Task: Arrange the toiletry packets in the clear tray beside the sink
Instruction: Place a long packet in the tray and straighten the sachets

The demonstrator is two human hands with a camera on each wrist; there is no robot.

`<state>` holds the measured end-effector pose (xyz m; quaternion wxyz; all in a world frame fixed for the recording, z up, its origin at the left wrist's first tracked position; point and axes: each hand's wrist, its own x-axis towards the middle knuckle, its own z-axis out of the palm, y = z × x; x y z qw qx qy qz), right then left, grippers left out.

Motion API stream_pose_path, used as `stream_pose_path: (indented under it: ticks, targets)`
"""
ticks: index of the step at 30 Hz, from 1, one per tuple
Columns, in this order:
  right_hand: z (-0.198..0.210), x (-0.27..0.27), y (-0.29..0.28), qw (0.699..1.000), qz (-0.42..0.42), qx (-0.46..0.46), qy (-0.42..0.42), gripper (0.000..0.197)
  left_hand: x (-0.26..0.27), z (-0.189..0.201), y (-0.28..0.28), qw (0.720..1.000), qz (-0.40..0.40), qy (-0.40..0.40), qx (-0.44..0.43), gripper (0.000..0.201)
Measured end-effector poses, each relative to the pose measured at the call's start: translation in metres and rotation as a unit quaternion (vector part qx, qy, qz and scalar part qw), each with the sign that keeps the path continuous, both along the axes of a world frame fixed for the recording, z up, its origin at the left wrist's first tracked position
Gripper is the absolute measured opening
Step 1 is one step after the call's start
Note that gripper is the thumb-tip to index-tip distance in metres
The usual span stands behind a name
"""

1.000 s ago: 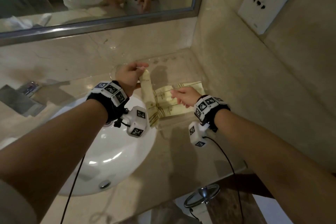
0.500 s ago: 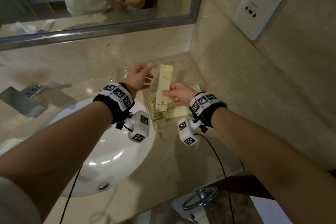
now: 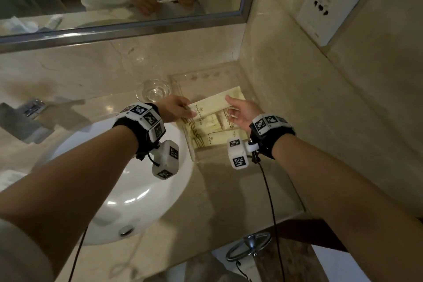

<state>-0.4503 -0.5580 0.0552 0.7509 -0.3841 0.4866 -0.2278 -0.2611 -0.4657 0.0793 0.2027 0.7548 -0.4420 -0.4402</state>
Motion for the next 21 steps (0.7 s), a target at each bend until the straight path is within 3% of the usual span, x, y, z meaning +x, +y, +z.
stream_pose_path:
  ticks: [2,4,7,9,15,21]
  targets:
    - [-0.004,-0.008,-0.009,0.999,-0.002,-0.017,0.040,0.008,-0.004,-0.001,-0.001,1.000,-0.002,0.013,0.007,0.017]
    - [-0.012,-0.016,-0.019,0.986,0.057,-0.058,0.145,0.013,-0.007,-0.005,-0.003,0.998,0.020,0.048,0.032,0.009]
    - [-0.027,-0.030,-0.028,0.936,0.135,-0.126,0.298,0.049,-0.010,-0.015,-0.004,0.995,0.042,0.067,0.053,0.012]
    - [-0.034,-0.036,-0.031,0.900,0.174,-0.154,0.370,0.063,-0.014,-0.024,-0.007,0.995,0.048,0.066,0.058,0.010]
    - [-0.050,-0.035,-0.027,0.799,0.260,-0.194,0.507,0.055,-0.029,-0.053,-0.014,0.996,0.015,0.015,0.092,0.016]
    - [-0.071,-0.029,-0.025,0.787,0.249,-0.179,0.535,0.050,-0.030,-0.071,-0.017,0.990,-0.041,-0.072,0.113,0.015]
